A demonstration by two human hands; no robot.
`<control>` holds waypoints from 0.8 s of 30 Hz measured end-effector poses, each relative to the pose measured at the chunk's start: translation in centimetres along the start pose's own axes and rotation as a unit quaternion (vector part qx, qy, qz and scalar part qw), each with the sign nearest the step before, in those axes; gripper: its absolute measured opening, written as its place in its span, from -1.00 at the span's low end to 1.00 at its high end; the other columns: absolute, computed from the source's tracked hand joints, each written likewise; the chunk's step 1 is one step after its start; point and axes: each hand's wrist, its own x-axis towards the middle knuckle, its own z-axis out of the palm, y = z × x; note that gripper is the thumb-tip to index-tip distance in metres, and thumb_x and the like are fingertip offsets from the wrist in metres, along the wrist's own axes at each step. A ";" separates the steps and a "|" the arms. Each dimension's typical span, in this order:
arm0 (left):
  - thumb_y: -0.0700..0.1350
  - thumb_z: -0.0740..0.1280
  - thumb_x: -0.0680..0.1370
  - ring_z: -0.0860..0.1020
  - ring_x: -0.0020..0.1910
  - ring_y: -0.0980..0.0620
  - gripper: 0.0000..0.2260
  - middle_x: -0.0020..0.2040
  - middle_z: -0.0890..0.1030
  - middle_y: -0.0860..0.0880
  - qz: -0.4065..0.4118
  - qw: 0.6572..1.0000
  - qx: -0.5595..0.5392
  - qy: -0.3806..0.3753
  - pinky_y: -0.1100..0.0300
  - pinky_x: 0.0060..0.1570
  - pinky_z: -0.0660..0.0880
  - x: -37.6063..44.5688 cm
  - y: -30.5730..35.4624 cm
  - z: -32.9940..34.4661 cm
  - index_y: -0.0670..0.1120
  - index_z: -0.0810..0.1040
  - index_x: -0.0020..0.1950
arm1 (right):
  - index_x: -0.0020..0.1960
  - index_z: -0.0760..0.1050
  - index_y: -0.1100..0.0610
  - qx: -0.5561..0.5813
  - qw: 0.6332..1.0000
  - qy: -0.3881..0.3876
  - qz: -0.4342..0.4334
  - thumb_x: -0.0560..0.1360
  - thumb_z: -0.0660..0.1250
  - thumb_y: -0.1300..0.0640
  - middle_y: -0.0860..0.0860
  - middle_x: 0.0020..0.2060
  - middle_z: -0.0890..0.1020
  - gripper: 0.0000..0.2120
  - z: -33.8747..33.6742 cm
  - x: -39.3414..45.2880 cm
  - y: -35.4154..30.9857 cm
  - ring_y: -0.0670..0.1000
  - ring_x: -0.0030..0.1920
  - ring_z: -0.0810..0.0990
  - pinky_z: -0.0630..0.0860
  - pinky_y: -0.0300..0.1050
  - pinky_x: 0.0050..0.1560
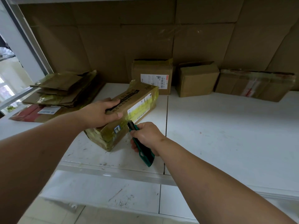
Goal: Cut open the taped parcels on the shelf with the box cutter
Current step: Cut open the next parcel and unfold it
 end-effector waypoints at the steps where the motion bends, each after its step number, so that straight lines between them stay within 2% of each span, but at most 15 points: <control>1: 0.39 0.25 0.41 0.23 0.50 -0.07 -0.22 0.60 0.01 0.08 -0.004 0.999 -0.008 -0.036 -0.02 0.43 0.28 -0.1 -0.2 -0.3 0.28 0.04 0.56 | 0.08 0.51 0.36 -0.001 1.000 0.003 0.001 0.58 0.25 0.30 0.16 -0.42 0.57 -0.85 0.0 0.1 -0.1 0.06 -0.50 0.55 0.52 -0.15 -0.47; 3: 0.36 0.34 0.38 0.21 0.51 -0.06 -0.14 0.60 -0.07 0.15 -0.009 0.997 -0.030 -0.070 -0.05 0.44 0.28 -0.4 -1.0 -0.6 0.31 -0.05 0.55 | 0.09 0.52 0.35 0.000 1.000 0.005 0.001 0.57 0.26 0.30 0.16 -0.42 0.57 -0.85 0.0 0.2 -0.3 0.04 -0.52 0.55 0.52 -0.16 -0.46; 6: 0.26 0.35 0.49 0.28 0.47 -0.05 -0.22 0.60 -0.05 0.14 0.002 0.999 -0.017 -0.039 -0.01 0.40 0.32 -0.3 -1.5 0.1 0.29 -0.07 0.56 | 0.11 0.52 0.36 -0.006 1.000 0.012 0.001 0.56 0.26 0.30 0.17 -0.39 0.57 -0.83 0.2 0.4 -0.5 0.05 -0.51 0.56 0.53 -0.14 -0.44; 9: 0.23 0.31 0.53 0.27 0.47 -0.04 -0.27 0.60 -0.03 0.13 0.005 0.999 -0.009 -0.032 0.04 0.40 0.31 -0.1 -1.2 0.2 0.25 -0.05 0.57 | 0.10 0.52 0.37 -0.016 1.000 0.021 -0.006 0.54 0.25 0.32 0.18 -0.39 0.57 -0.82 0.4 0.6 -0.3 0.07 -0.50 0.55 0.54 -0.11 -0.42; 12: 0.26 0.27 0.53 0.21 0.51 -0.03 -0.28 0.60 -0.03 0.12 0.006 1.000 -0.002 -0.021 0.05 0.44 0.24 -0.1 -1.1 0.1 0.21 -0.04 0.58 | 0.07 0.52 0.38 -0.065 0.998 -0.017 -0.001 0.53 0.23 0.35 0.18 -0.41 0.58 -0.83 1.3 0.1 -0.3 0.08 -0.50 0.55 0.52 -0.12 -0.44; 15: 0.28 0.26 0.53 0.15 0.53 -0.02 -0.28 0.61 -0.03 0.10 0.010 1.000 0.005 -0.012 0.05 0.46 0.19 -0.2 -1.0 0.1 0.20 -0.01 0.59 | 0.11 0.50 0.38 -0.054 0.997 -0.048 -0.001 0.55 0.22 0.35 0.20 -0.39 0.56 -0.81 2.2 -0.5 0.0 0.05 -0.54 0.52 0.48 -0.17 -0.51; 19: 0.25 0.29 0.53 0.15 0.53 -0.01 -0.28 0.60 -0.01 0.11 0.007 1.000 -0.010 -0.002 0.04 0.47 0.18 0.0 -1.2 0.1 0.18 0.01 0.59 | 0.15 0.49 0.37 -0.070 0.995 -0.066 -0.003 0.56 0.21 0.35 0.19 -0.37 0.57 -0.80 1.6 -0.6 -0.2 0.06 -0.49 0.53 0.50 -0.16 -0.48; 22: 0.22 0.32 0.53 0.19 0.51 -0.01 -0.30 0.60 0.05 0.12 0.001 0.999 -0.031 0.021 0.13 0.39 0.23 0.3 -1.4 0.3 0.17 0.08 0.58 | 0.12 0.49 0.34 -0.082 0.993 -0.088 -0.004 0.56 0.21 0.35 0.17 -0.38 0.57 -0.83 1.2 -1.1 -0.5 0.04 -0.51 0.54 0.51 -0.18 -0.48; 24: 0.19 0.34 0.52 0.29 0.45 -0.01 -0.33 0.58 0.13 0.11 -0.014 0.996 -0.067 0.056 0.19 0.23 0.30 0.4 -1.4 0.5 0.16 0.15 0.57 | 0.05 0.50 0.29 -0.094 0.989 -0.114 -0.005 0.56 0.24 0.33 0.16 -0.38 0.58 -0.90 1.5 -1.4 -0.6 0.02 -0.52 0.55 0.52 -0.19 -0.49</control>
